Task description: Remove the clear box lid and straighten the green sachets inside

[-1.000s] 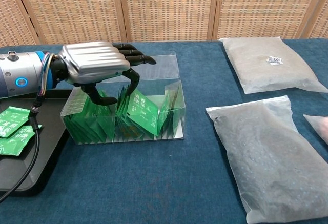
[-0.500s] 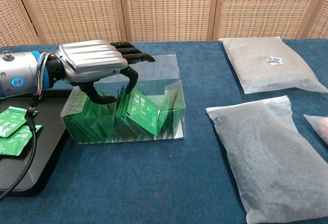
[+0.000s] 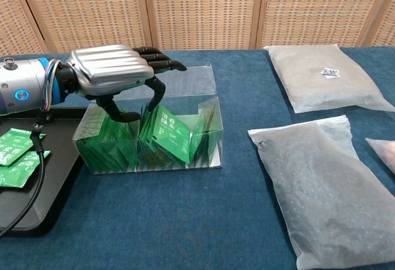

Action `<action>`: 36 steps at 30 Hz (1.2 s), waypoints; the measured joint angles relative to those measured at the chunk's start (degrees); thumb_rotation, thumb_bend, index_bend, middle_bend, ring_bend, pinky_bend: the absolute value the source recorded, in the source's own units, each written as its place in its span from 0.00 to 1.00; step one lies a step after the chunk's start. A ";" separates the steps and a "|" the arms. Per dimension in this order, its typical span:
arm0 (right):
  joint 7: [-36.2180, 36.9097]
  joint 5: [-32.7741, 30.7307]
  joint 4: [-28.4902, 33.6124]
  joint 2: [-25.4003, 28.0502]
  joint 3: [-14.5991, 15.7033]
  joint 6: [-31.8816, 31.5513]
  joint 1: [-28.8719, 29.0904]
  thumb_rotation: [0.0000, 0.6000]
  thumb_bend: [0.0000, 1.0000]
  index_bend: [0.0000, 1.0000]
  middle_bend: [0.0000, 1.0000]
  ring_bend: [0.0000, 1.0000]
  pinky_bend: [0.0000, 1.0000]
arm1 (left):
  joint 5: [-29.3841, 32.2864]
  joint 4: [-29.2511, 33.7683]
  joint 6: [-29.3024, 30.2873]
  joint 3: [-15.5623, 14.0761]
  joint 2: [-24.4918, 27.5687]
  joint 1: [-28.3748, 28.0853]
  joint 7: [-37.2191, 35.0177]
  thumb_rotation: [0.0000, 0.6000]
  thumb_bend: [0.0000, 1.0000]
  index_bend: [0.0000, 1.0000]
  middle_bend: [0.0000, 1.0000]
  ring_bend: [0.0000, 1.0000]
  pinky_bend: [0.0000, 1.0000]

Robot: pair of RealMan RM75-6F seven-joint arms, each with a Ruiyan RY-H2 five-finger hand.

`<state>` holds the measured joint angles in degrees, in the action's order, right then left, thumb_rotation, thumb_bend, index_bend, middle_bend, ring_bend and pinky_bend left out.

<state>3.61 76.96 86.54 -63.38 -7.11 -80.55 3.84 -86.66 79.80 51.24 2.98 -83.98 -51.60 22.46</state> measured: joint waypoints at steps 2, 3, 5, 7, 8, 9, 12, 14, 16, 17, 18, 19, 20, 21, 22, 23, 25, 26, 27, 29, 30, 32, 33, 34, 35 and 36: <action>0.02 -0.06 0.00 0.01 -0.02 0.03 0.00 1.00 0.00 0.00 0.00 0.00 0.00 | 0.36 -0.03 -0.20 0.32 -0.22 -0.17 0.26 1.00 0.37 0.52 0.00 0.00 0.00; 0.03 -0.10 -0.01 0.04 -0.04 0.04 0.00 1.00 0.00 0.00 0.00 0.00 0.00 | 0.47 -0.03 -0.27 0.41 -0.28 -0.23 0.40 1.00 0.37 0.52 0.00 0.00 0.00; 0.07 -0.14 -0.03 0.05 -0.05 0.07 0.00 1.00 0.00 0.00 0.00 0.00 0.00 | 0.73 -0.03 -0.53 0.54 -0.36 -0.37 0.78 1.00 0.37 0.52 0.00 0.00 0.00; 0.19 -0.17 -0.06 0.06 -0.08 0.06 -0.01 1.00 0.00 0.00 0.00 0.00 0.00 | 0.96 -0.01 -0.87 0.55 -0.35 -0.46 1.19 1.00 0.37 0.52 0.00 0.00 0.00; 0.27 -0.19 -0.09 0.07 -0.09 0.07 -0.02 1.00 0.00 0.00 0.00 0.00 0.00 | 1.15 0.01 -1.12 0.53 -0.34 -0.50 1.52 1.00 0.37 0.52 0.00 0.00 0.00; 0.33 -0.20 -0.11 0.09 -0.10 0.08 -0.02 1.00 0.00 0.00 0.00 0.00 0.00 | 1.30 0.02 -1.30 0.49 -0.34 -0.52 1.70 1.00 0.37 0.52 0.00 0.00 0.00; 0.47 -0.28 -0.18 0.12 -0.14 0.10 -0.04 1.00 0.00 0.00 0.00 0.00 0.00 | 1.70 0.06 -1.73 0.26 -0.28 -0.49 1.93 1.00 0.37 0.52 0.00 0.00 0.00; 0.53 -0.30 -0.21 0.12 -0.16 0.09 -0.06 1.00 0.00 0.00 0.00 0.00 0.00 | 1.76 0.08 -1.68 0.21 -0.18 -0.42 2.08 1.00 0.37 0.52 0.00 0.00 0.00; 0.58 -0.29 -0.20 0.14 -0.18 0.11 -0.04 1.00 0.00 0.00 0.00 0.00 0.00 | 1.81 0.16 -1.59 0.22 -0.06 -0.37 2.09 1.00 0.37 0.52 0.00 0.00 0.00; 0.57 -0.31 -0.23 0.13 -0.18 0.13 -0.03 1.00 0.00 0.00 0.00 0.00 0.00 | 1.84 0.20 -1.53 0.25 0.07 -0.36 2.10 1.00 0.37 0.52 0.00 0.00 0.00; 0.57 -0.33 -0.24 0.12 -0.19 0.15 -0.02 1.00 0.00 0.00 0.00 0.00 0.00 | 1.87 0.26 -1.50 0.29 0.20 -0.35 2.09 1.00 0.37 0.52 0.00 0.00 0.00; 0.56 -0.33 -0.25 0.12 -0.19 0.17 -0.01 1.00 0.00 0.00 0.00 0.00 0.00 | 1.92 0.35 -1.49 0.32 0.33 -0.34 2.06 1.00 0.37 0.52 0.00 0.00 0.00; 0.53 -0.34 -0.27 0.11 -0.19 0.19 0.00 1.00 0.00 0.00 0.00 0.00 0.00 | 1.99 0.47 -1.47 0.36 0.51 -0.32 1.99 1.00 0.37 0.52 0.00 0.00 0.00; 0.54 -0.37 -0.27 0.11 -0.19 0.22 0.01 1.00 0.00 0.00 0.00 0.00 0.00 | 2.04 0.53 -1.46 0.38 0.64 -0.31 1.94 1.00 0.37 0.52 0.00 0.00 0.00; 0.54 -0.37 -0.27 0.10 -0.19 0.22 0.01 1.00 0.00 0.00 0.00 0.00 0.00 | 2.07 0.59 -1.47 0.38 0.75 -0.29 1.89 1.00 0.37 0.52 0.00 0.00 0.00; 0.54 -0.39 -0.27 0.10 -0.19 0.25 0.01 1.00 0.00 0.00 0.00 0.00 0.00 | 2.11 0.67 -1.53 0.34 0.92 -0.27 1.81 1.00 0.37 0.52 0.00 0.00 0.00; 0.52 -0.45 -0.31 0.08 -0.20 0.35 0.05 1.00 0.00 0.00 0.00 0.00 0.00 | 2.11 0.81 -1.78 0.13 1.24 -0.26 1.78 1.00 0.37 0.52 0.00 0.00 0.00; 0.52 -0.46 -0.31 0.08 -0.20 0.36 0.06 1.00 0.00 0.00 0.00 0.00 0.00 | 2.12 0.88 -1.97 -0.01 1.37 -0.25 1.84 1.00 0.37 0.52 0.00 0.00 0.00; 0.50 -0.47 -0.33 0.07 -0.19 0.42 0.07 1.00 0.00 0.00 0.00 0.00 0.00 | 2.18 0.91 -2.17 -0.12 1.42 -0.25 1.92 1.00 0.37 0.52 0.00 0.00 0.00; 0.43 -0.45 -0.32 0.07 -0.15 0.46 0.08 1.00 0.00 0.00 0.00 0.00 0.00 | 2.42 0.98 -2.61 -0.34 1.49 -0.23 2.18 1.00 0.37 0.50 0.00 0.00 0.00; 0.42 -0.46 -0.31 0.07 -0.14 0.47 0.08 1.00 0.00 0.00 0.00 0.00 0.00 | 2.49 0.96 -2.73 -0.42 1.48 -0.23 2.36 1.00 0.37 0.48 0.00 0.00 0.00; 0.38 -0.52 -0.30 0.07 -0.15 0.49 0.08 1.00 0.00 0.00 0.00 0.00 0.00 | 2.66 0.81 -3.01 -0.58 1.36 -0.24 2.82 1.00 0.37 0.41 0.00 0.00 0.00; 0.38 -0.54 -0.28 0.08 -0.16 0.49 0.08 1.00 0.00 0.00 0.00 0.00 0.00 | 2.73 0.76 -3.11 -0.62 1.31 -0.26 2.97 1.00 0.37 0.37 0.00 0.00 0.00; 0.37 -0.57 -0.28 0.07 -0.17 0.50 0.08 1.00 0.00 0.00 0.00 0.00 0.00 | 2.74 0.70 -3.17 -0.64 1.28 -0.30 3.17 1.00 0.37 0.36 0.00 0.00 0.00; 0.34 -0.60 -0.28 0.06 -0.17 0.54 0.09 1.00 0.00 0.00 0.00 0.00 0.00 | 2.77 0.61 -3.27 -0.65 1.21 -0.37 3.57 1.00 0.37 0.34 0.00 0.00 0.00; 0.32 -0.63 -0.27 0.06 -0.17 0.55 0.08 1.00 0.00 0.00 0.00 0.00 0.00 | 2.84 0.56 -3.35 -0.64 1.13 -0.42 3.91 1.00 0.37 0.33 0.00 0.00 0.00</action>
<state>3.93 76.33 86.27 -63.31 -7.28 -80.00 3.93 -83.82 80.36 47.89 2.34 -82.85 -52.02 26.36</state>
